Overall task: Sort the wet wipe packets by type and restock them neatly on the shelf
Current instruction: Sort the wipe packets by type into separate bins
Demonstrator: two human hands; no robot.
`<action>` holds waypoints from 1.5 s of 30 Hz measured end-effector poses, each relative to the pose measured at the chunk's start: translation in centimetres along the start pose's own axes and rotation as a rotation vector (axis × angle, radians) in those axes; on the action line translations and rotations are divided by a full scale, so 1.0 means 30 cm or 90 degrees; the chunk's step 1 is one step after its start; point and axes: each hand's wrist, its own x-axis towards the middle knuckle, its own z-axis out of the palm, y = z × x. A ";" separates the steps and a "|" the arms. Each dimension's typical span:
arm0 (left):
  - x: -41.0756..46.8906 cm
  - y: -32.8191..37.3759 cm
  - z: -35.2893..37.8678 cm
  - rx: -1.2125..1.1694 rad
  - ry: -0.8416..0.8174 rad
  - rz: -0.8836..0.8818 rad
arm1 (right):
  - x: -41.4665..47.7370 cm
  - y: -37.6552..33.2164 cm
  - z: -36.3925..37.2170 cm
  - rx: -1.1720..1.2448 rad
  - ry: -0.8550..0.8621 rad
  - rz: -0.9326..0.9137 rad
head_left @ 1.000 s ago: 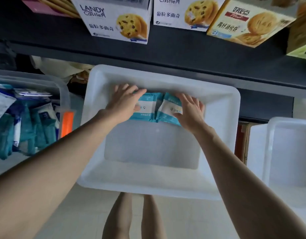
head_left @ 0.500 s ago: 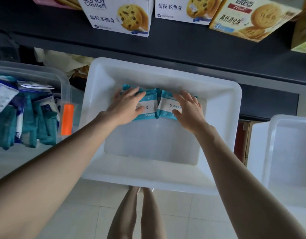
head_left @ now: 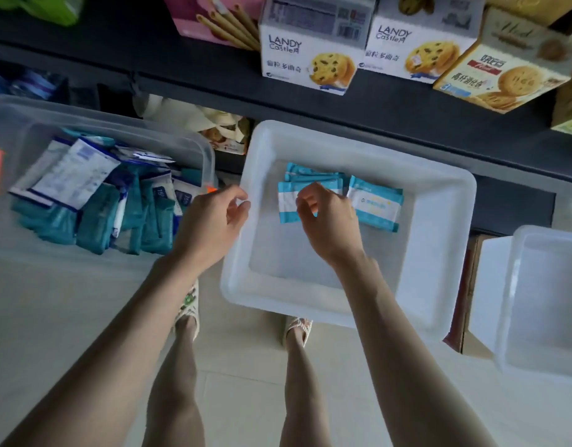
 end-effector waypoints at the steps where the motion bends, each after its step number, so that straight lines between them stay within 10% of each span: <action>1: -0.021 -0.048 -0.039 -0.010 0.001 -0.012 | -0.007 -0.050 0.035 0.008 -0.007 -0.002; 18: -0.082 -0.913 -0.327 -0.087 -0.108 -0.329 | 0.070 -0.580 0.834 0.138 -0.118 0.228; 45: -0.044 -0.955 -0.224 -0.184 -0.011 -0.489 | 0.173 -0.542 1.034 0.470 -0.156 0.442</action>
